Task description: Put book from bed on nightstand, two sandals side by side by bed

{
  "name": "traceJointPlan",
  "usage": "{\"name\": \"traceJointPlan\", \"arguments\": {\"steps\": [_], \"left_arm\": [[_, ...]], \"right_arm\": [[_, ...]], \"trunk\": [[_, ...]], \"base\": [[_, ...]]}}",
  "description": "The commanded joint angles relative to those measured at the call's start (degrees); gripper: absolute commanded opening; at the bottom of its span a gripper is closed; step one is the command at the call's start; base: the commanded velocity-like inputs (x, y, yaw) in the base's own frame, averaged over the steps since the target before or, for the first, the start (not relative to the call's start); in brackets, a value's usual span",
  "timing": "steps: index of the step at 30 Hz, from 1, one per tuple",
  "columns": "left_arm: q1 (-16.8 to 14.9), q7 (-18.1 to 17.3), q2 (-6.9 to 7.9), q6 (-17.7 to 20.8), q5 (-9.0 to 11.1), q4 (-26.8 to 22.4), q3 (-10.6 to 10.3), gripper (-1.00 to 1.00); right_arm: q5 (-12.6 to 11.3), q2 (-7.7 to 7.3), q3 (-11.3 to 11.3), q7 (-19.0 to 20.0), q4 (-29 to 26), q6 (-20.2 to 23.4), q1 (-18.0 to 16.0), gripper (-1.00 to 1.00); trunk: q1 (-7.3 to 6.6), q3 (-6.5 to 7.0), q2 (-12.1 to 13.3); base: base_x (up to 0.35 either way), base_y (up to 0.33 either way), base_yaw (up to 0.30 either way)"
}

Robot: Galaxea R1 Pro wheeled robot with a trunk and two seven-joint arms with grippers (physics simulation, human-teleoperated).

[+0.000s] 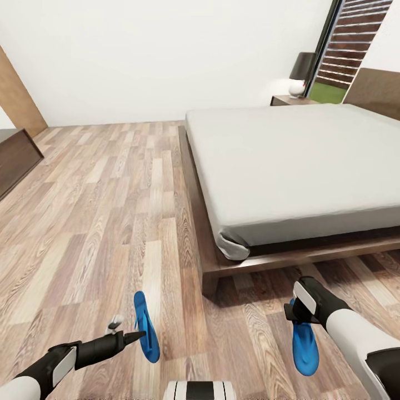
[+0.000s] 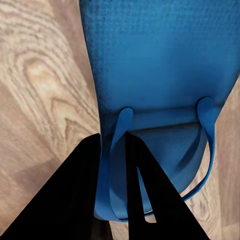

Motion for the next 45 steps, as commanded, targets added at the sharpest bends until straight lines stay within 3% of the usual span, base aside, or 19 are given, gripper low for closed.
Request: {"name": "traceJointPlan", "arguments": {"steps": [1, 19, 26, 36, 45], "left_arm": [[0.0, -0.1, 0.05, 0.5, 0.6, 0.0, -0.4, -1.00], [0.0, -0.3, 0.14, 0.6, 0.6, 0.0, -0.3, -1.00], [0.0, -1.0, 0.08, 0.6, 0.6, 0.0, -0.3, -1.00], [0.0, -3.7, 0.15, 0.6, 0.5, 0.0, -0.3, -1.00], [0.0, -4.0, 0.36, 0.6, 0.5, 0.0, -0.3, -1.00]], "right_arm": [[-0.6, -0.06, 0.4, -0.2, -0.1, 0.2, 0.0, -1.00], [-0.6, 0.00, 0.4, -0.6, -0.8, 0.0, -0.5, -1.00], [-0.3, 0.04, 0.4, -0.7, -0.7, 0.5, -2.2, -1.00], [-0.2, 0.04, 0.4, -4.1, -0.5, 0.7, -3.9, -1.00], [-0.3, 0.54, 0.4, -4.8, -0.4, 0.7, -4.5, -1.00]], "trunk": [[0.01, -0.27, 0.0], [0.48, -4.26, -0.3], [0.66, -5.81, -0.4], [0.91, -8.03, -0.5], [1.15, -10.02, -0.6]], "base": [[0.000, 0.000, 0.000], [0.000, 0.000, 0.000], [0.000, 0.000, 0.000], [0.000, 0.000, 0.000], [0.000, 0.000, 0.000]]}}
